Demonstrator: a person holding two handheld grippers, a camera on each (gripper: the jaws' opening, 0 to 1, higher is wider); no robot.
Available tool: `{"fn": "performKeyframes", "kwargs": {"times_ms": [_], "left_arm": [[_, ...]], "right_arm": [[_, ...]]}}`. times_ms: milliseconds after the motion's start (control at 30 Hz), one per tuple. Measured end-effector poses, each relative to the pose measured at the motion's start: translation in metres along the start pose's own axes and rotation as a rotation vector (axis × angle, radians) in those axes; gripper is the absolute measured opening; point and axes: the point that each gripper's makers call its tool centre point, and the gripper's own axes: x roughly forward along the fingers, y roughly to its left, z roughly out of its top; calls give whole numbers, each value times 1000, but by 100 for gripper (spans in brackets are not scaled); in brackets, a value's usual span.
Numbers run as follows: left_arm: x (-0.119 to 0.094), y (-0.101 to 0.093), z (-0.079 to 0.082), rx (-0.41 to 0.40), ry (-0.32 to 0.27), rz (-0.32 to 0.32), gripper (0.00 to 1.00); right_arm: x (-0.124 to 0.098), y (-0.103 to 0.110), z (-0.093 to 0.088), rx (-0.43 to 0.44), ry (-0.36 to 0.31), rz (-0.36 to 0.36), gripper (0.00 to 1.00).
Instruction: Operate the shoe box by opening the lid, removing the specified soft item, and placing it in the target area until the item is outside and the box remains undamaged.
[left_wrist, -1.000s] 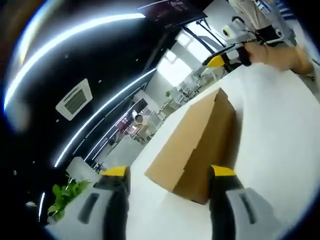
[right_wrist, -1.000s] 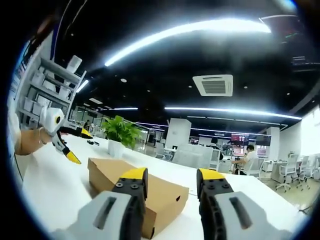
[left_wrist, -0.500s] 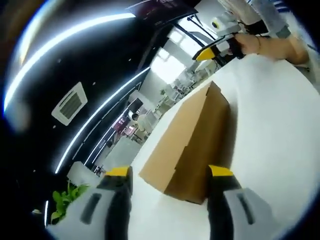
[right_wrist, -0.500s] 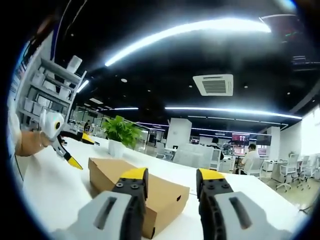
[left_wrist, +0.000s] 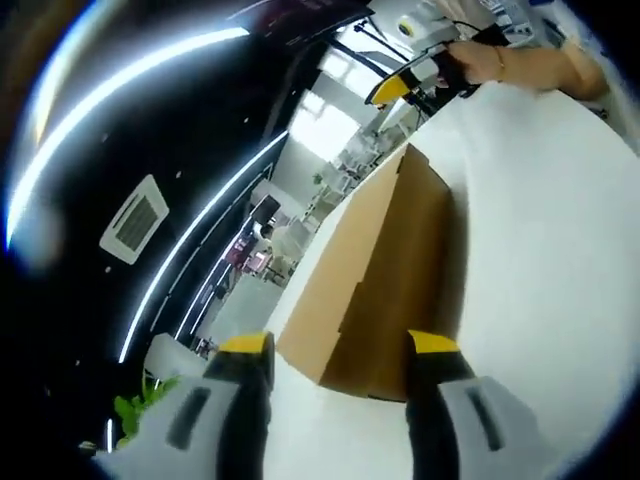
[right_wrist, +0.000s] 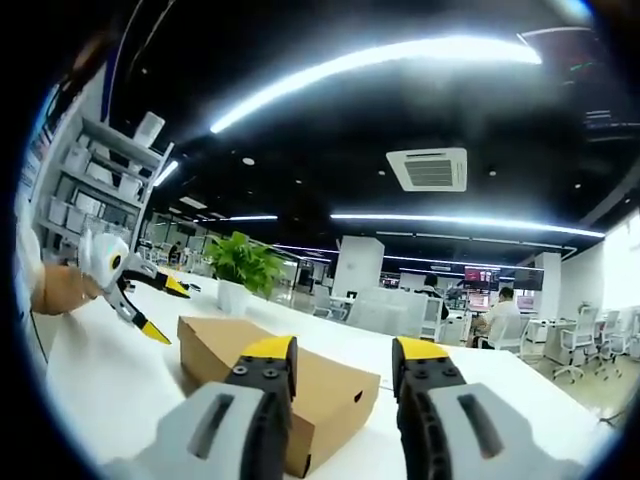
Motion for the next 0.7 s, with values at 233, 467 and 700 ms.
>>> {"fn": "performKeyframes", "kwargs": {"times_ms": [233, 467, 700], "left_arm": [[5, -6, -1, 41, 8, -11, 50], [10, -10, -5, 78, 14, -15, 44], [15, -16, -10, 106, 25, -28, 39]], "right_arm": [[1, 0, 0, 0, 0, 1, 39], [0, 1, 0, 3, -1, 9, 39], [-1, 3, -1, 3, 0, 12, 38]]}}
